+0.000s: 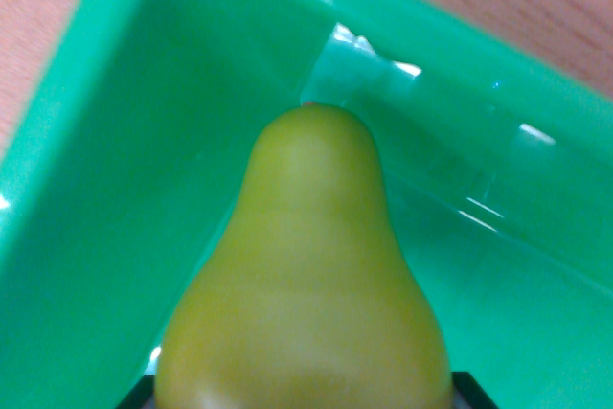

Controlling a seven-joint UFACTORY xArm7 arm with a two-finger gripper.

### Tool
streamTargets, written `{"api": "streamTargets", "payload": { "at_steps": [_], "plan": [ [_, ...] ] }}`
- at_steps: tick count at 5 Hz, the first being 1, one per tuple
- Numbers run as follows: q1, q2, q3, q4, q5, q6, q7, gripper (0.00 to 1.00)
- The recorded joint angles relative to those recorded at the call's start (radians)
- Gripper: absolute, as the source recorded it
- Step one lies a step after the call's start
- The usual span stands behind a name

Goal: Pick fruit

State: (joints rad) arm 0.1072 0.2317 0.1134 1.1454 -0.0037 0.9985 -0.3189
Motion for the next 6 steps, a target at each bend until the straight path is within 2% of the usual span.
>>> {"api": "streamTargets", "payload": {
  "at_steps": [1,2,3,4,5,6],
  "plan": [
    [0.0000,0.000,0.000,0.000,0.0000,0.000,0.000,1.00],
    [-0.0011,-0.023,0.001,0.024,0.0030,0.047,-0.001,1.00],
    [-0.0011,-0.023,0.001,0.024,0.0030,0.047,-0.001,1.00],
    [-0.0022,-0.047,0.002,0.049,0.0060,0.095,-0.003,1.00],
    [-0.0022,-0.047,0.002,0.049,0.0060,0.095,-0.003,1.00],
    [-0.0031,-0.068,0.003,0.071,0.0087,0.139,-0.004,1.00]
  ]
}}
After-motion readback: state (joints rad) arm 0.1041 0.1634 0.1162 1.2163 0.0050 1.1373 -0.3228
